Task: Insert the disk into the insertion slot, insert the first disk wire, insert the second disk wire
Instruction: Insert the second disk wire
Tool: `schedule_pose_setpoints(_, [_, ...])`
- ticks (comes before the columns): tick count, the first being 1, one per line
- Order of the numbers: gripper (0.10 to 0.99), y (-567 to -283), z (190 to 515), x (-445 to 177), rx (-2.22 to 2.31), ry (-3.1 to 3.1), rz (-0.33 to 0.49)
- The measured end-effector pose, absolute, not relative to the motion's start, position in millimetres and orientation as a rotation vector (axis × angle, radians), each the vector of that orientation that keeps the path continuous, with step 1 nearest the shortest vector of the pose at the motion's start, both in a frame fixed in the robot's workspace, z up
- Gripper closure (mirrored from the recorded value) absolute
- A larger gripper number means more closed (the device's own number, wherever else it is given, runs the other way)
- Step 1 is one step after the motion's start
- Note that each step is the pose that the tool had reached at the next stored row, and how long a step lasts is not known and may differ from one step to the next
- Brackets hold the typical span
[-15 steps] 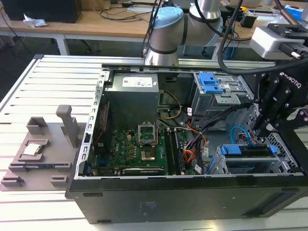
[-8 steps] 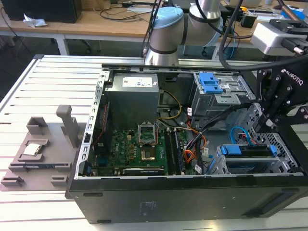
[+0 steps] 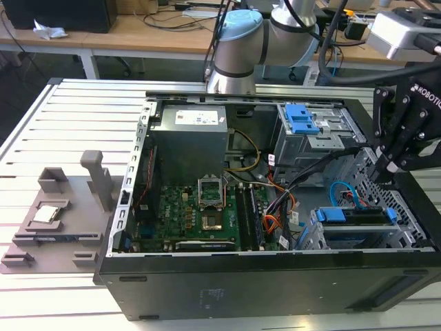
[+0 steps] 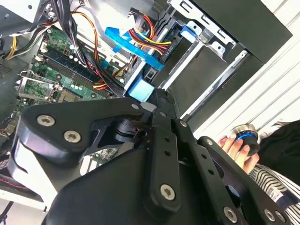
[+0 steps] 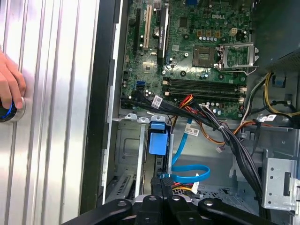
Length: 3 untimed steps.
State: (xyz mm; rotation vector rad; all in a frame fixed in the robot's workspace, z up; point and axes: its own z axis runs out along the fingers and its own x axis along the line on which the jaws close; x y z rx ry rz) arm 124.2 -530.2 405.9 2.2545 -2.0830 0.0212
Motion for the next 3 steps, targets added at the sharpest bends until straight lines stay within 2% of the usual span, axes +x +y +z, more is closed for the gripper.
schedule_pose_setpoints(3, [0.98,-530.2,405.9,124.2,2.255,-2.083,0.021])
